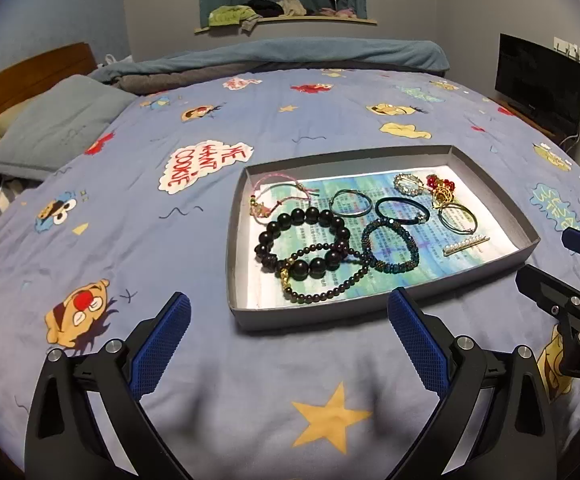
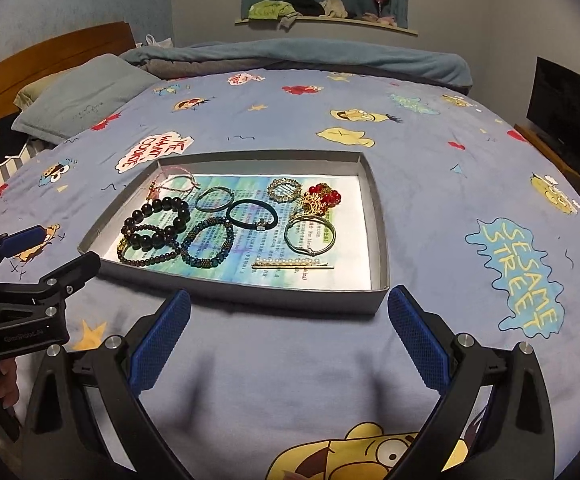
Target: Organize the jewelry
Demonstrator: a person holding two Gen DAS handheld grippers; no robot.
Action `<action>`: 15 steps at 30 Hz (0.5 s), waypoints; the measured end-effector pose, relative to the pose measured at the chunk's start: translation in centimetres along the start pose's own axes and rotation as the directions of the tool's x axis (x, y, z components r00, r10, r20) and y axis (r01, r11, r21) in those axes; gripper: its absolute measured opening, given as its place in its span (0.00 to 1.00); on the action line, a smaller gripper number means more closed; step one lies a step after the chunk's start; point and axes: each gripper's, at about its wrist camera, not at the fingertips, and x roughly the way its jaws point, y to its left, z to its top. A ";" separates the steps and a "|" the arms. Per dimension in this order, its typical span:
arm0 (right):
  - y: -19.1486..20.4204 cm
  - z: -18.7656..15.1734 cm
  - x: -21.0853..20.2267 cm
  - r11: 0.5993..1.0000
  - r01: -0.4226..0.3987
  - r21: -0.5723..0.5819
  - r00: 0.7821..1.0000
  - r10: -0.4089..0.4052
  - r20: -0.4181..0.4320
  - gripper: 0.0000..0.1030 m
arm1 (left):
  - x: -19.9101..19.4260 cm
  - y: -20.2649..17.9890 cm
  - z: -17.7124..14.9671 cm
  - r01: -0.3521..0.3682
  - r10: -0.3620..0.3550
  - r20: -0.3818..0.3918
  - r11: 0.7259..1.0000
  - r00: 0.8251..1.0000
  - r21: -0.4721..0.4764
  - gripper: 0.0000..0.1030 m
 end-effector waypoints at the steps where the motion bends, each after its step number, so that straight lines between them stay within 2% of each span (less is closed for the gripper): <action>1: 0.0 -0.1 -0.1 1.000 0.001 0.000 1.000 -0.001 0.002 0.95 | 0.0 0.0 0.0 -0.002 0.002 -0.001 1.000 1.000 0.000 0.95; 15: 0.0 -0.2 -0.3 1.000 0.011 -0.006 1.000 -0.011 0.001 0.95 | 0.0 -0.2 -0.1 0.001 -0.001 -0.004 1.000 1.000 0.006 0.95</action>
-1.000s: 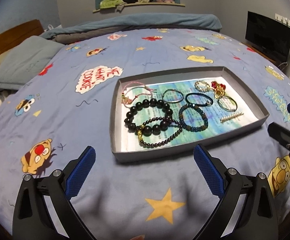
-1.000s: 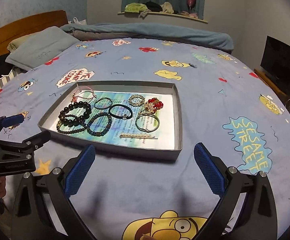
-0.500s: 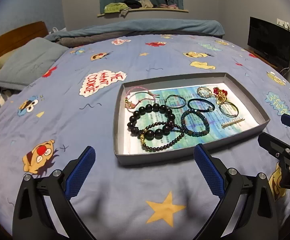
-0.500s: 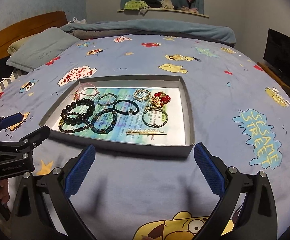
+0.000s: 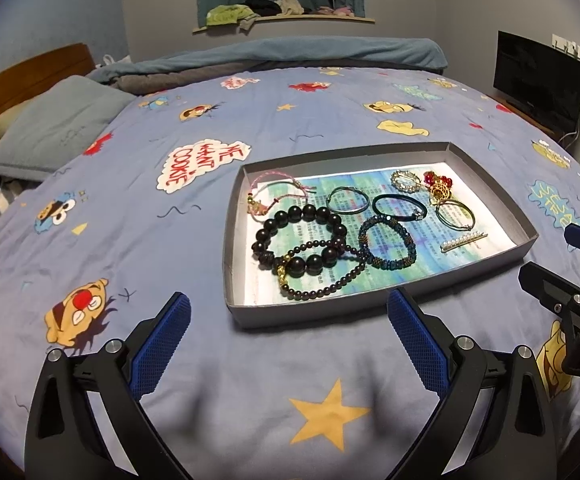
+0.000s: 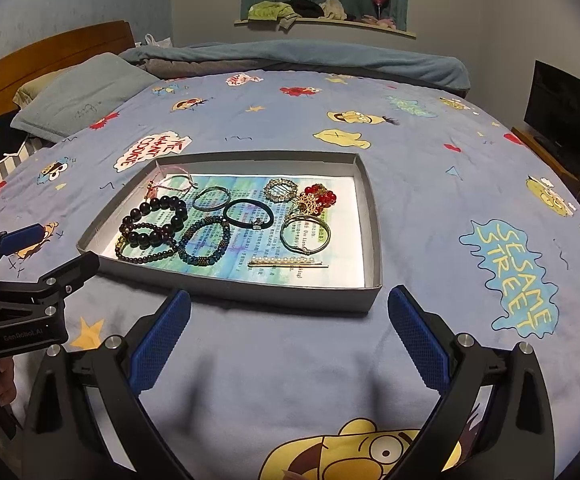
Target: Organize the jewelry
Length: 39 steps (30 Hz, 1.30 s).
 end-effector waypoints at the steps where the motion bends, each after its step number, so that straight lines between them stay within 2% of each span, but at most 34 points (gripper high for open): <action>1: 0.0 0.0 0.0 1.000 0.002 0.000 1.000 -0.002 0.000 0.95 | 0.0 0.0 0.0 0.001 0.000 0.000 1.000 1.000 0.002 0.95; 39: 0.1 -0.1 0.1 1.000 0.006 -0.011 1.000 -0.006 -0.004 0.95 | 0.2 -0.3 -0.1 0.001 -0.001 -0.007 1.000 1.000 0.007 0.95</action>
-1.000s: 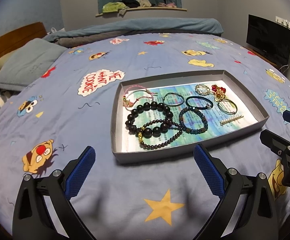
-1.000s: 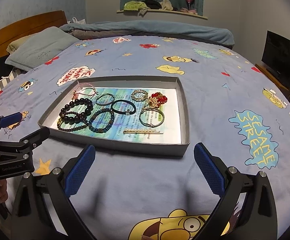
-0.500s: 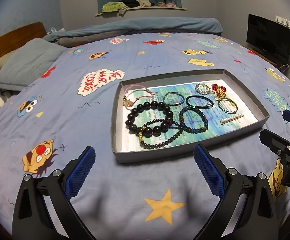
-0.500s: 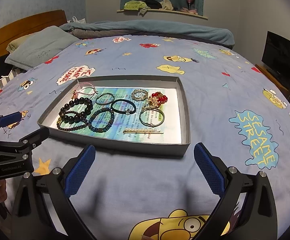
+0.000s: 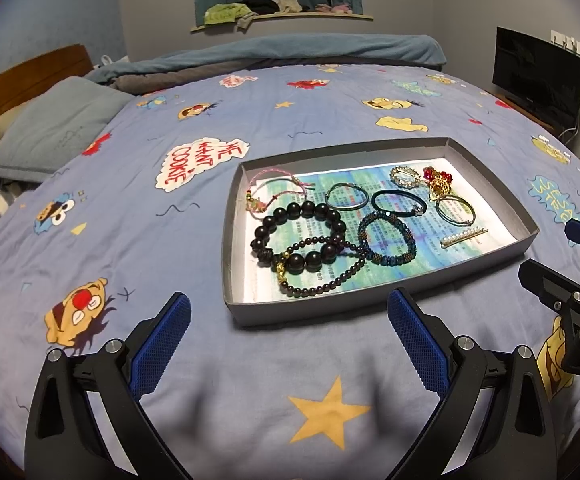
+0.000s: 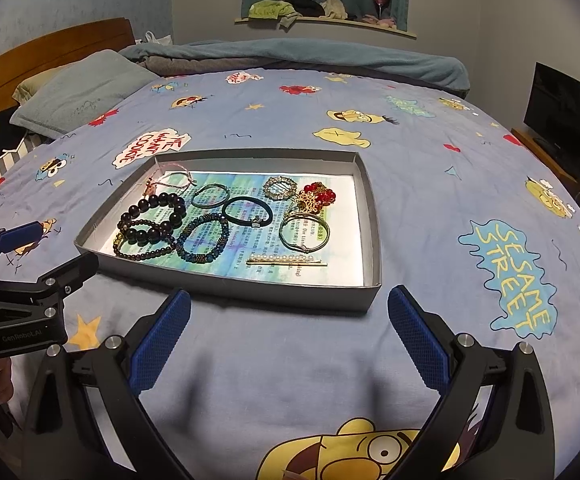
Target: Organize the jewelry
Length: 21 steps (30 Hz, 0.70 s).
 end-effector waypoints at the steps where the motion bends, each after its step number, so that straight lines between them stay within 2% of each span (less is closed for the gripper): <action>1: 0.0 0.0 0.0 1.000 0.000 0.000 1.000 0.000 -0.001 0.95 | 0.0 0.0 0.0 -0.001 0.001 0.000 1.000 1.000 0.001 0.95; 21: -0.1 0.0 -0.1 1.000 0.001 -0.004 1.000 -0.001 -0.008 0.95 | 0.2 0.0 -0.3 0.001 -0.001 -0.002 1.000 1.000 0.003 0.95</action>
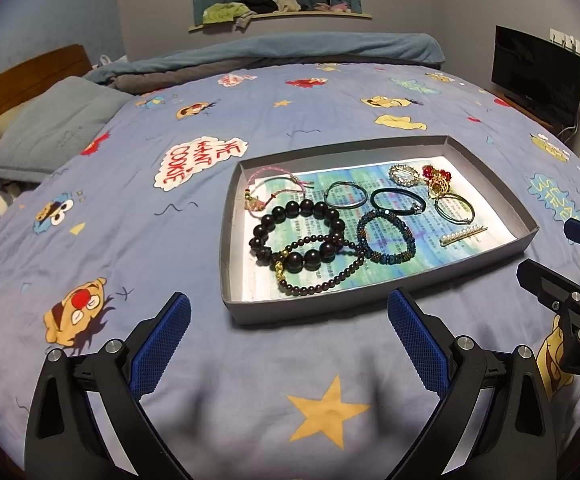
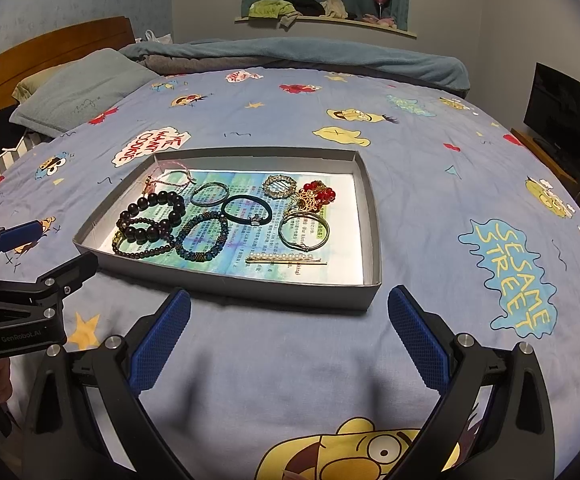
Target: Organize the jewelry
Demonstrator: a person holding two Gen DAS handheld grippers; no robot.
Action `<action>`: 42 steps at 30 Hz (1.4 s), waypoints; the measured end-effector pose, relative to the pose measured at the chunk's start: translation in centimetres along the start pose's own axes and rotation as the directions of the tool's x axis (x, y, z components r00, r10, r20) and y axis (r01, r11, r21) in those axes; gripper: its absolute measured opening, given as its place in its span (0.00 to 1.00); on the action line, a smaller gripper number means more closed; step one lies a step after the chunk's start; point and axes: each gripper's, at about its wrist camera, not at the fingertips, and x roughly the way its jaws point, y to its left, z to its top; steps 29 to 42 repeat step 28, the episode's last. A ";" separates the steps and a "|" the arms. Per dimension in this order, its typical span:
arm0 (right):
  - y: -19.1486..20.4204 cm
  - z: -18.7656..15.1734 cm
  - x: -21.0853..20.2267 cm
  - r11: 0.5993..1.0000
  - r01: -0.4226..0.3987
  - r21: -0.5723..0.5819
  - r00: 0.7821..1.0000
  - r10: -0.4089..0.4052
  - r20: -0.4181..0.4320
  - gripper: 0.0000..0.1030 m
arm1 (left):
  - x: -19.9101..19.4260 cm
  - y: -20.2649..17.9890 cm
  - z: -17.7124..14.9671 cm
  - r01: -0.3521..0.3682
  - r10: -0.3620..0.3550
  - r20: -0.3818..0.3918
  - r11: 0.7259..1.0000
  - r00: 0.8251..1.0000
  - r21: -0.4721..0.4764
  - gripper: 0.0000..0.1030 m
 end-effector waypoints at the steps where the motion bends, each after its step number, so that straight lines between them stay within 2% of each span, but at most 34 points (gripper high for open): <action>1: 0.0 0.0 0.1 1.000 0.000 0.000 1.000 0.000 0.001 0.95 | 0.0 0.0 -0.1 0.000 0.000 -0.002 1.000 1.000 0.000 0.95; 14: -0.1 0.0 0.1 1.000 0.001 0.001 1.000 -0.001 0.000 0.95 | 0.0 0.0 0.1 0.012 -0.012 -0.008 1.000 1.000 -0.007 0.95; 20: 0.0 0.0 0.1 1.000 0.002 -0.001 1.000 -0.002 -0.002 0.95 | 0.0 0.1 0.2 0.016 -0.016 0.017 1.000 1.000 0.017 0.95; 23: 0.0 0.1 0.1 1.000 0.003 -0.001 1.000 -0.003 -0.002 0.95 | 0.2 0.0 0.2 0.028 -0.028 0.000 0.999 1.000 0.023 0.95; 28: -1.0 0.2 0.1 1.000 0.012 0.023 1.000 -0.012 0.018 0.95 | 0.0 1.1 0.6 0.057 -0.057 0.020 0.998 0.998 -0.012 0.95; 42: -1.0 0.2 0.1 1.000 0.012 0.023 1.000 -0.012 0.018 0.95 | 0.0 1.1 0.6 0.057 -0.057 0.020 0.998 0.998 -0.012 0.95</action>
